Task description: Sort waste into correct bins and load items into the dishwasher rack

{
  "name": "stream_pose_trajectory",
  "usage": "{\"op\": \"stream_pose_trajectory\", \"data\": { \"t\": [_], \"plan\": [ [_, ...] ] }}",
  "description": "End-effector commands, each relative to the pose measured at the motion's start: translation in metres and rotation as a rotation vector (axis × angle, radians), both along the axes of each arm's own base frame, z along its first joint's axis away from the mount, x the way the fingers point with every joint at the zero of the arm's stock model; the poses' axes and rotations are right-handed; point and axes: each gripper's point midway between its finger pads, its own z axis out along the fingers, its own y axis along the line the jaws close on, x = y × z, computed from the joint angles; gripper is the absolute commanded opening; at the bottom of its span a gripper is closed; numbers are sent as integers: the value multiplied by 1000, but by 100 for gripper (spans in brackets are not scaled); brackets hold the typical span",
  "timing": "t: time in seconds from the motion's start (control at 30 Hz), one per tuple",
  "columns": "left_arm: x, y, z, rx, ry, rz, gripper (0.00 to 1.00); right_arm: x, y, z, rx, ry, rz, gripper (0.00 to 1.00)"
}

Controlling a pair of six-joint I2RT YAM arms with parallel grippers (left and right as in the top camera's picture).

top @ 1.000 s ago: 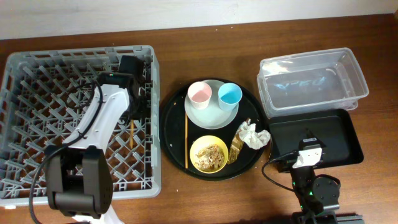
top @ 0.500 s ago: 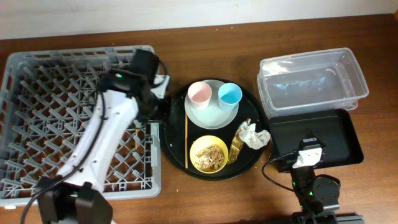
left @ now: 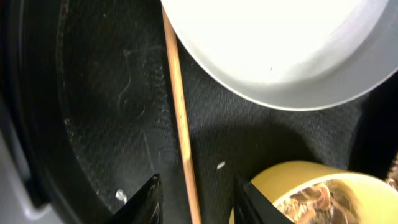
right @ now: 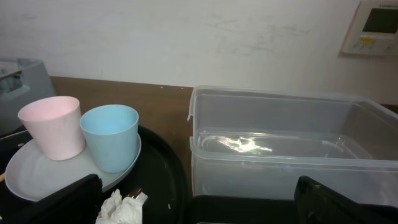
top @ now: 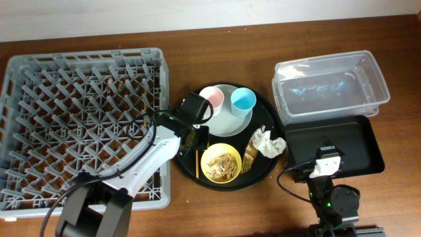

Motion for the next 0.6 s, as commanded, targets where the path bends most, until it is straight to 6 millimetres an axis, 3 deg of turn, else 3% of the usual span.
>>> {"op": "stream_pose_trajectory", "data": {
  "t": [0.0,0.03,0.23,0.47,0.5,0.57],
  "plan": [
    [0,1,-11,0,-16,15,33,0,0,-2,1,3,-2,99],
    [1,0,-14,-5,-24,15,28,0,0,-2,1,3,-2,99],
    [7,-3,-28,-5,-31,15,28,0,0,-2,1,3,-2,99],
    [6,4,-63,61,12,25,22,0,0,-2,1,3,-2,99],
    [5,5,-69,69,26,25,20,0,0,-2,1,3,-2,99],
    [3,6,-75,78,40,24,2,0,0,-2,1,2,-2,99]
  ]
}}
